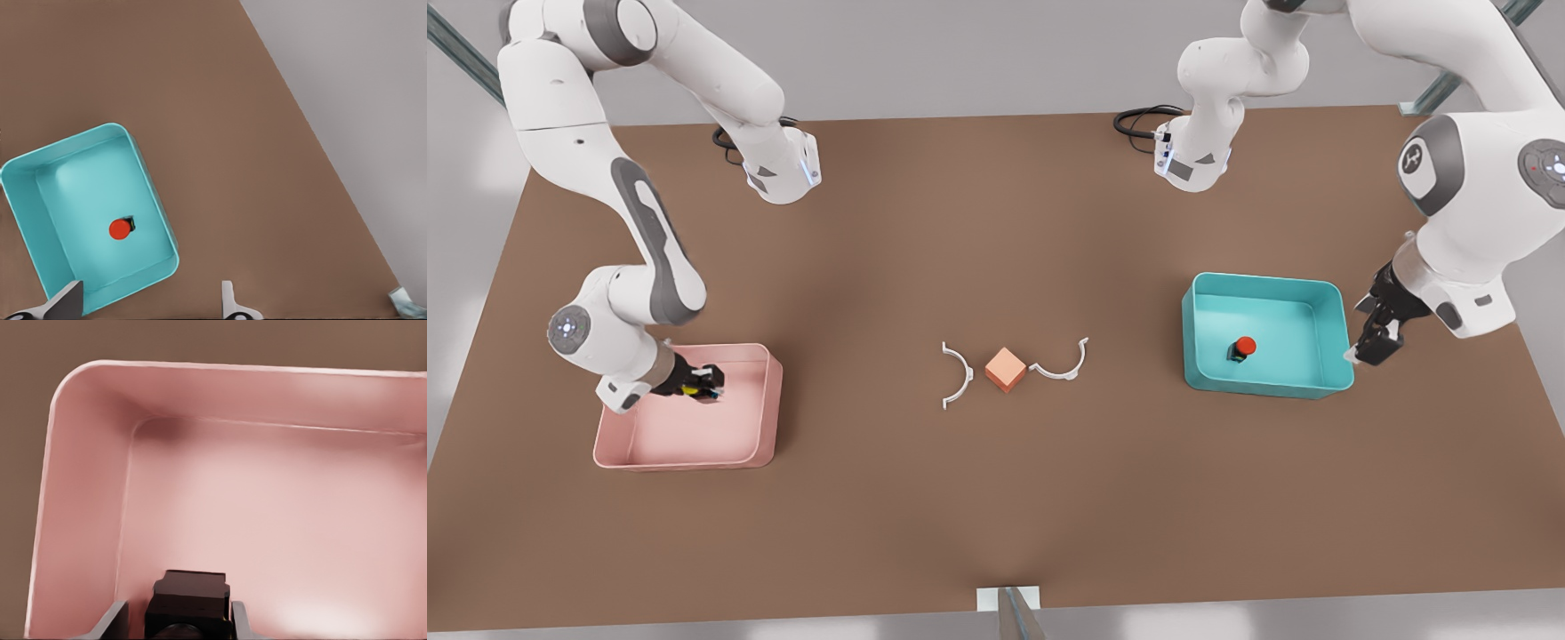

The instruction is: Place the red button in the blue storage box with the left arm, and place the yellow button in the pink storage box with the right arm

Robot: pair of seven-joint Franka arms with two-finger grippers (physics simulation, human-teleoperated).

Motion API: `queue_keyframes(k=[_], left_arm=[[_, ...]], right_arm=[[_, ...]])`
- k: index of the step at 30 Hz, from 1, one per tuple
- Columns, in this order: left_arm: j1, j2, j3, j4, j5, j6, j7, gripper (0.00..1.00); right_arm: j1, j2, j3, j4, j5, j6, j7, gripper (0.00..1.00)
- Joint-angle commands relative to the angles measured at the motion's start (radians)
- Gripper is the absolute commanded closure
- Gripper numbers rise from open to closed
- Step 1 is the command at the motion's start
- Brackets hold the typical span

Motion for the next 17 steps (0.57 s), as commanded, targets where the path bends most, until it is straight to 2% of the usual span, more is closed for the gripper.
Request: queue_keyframes(k=[1,5,6,7,8,9,11,17], left_arm=[[0.001,-0.004,0.0,0.001,-0.009,-0.124,1.159,0.0],[-0.002,-0.001,0.0,0.001,-0.011,-0.114,1.163,0.0],[-0.002,-0.004,0.0,0.001,-0.009,-0.115,1.165,0.0],[-0.002,-0.007,0.0,0.001,-0.009,-0.115,1.165,0.0],[-0.002,-0.007,-0.001,0.001,-0.009,-0.115,1.165,0.0],[-0.003,-0.006,-0.001,0.003,-0.008,-0.114,1.165,0.0],[-0.003,-0.004,-0.003,0.009,-0.006,-0.114,1.163,0.0],[-0.003,-0.004,-0.001,0.017,-0.006,-0.114,1.165,0.0]], right_arm=[[-0.005,-0.001,0.005,-0.002,-0.023,0.038,-0.146,0.0],[0.041,-0.027,-0.005,0.032,-0.021,-0.003,-0.097,0.0],[0.165,-0.11,-0.088,0.056,-0.02,-0.097,-0.016,0.0],[0.436,-0.248,-0.298,0.059,-0.012,-0.224,0.122,0.0],[0.666,-0.305,-0.505,0.284,0.053,-0.558,0.17,0.0],[0.69,-0.171,-0.516,0.677,0.051,-0.899,0.173,0.0],[0.688,-0.185,-0.516,0.616,0.046,-0.87,0.175,0.0],[0.685,-0.147,-0.516,0.667,0.048,-0.891,0.176,0.0]])
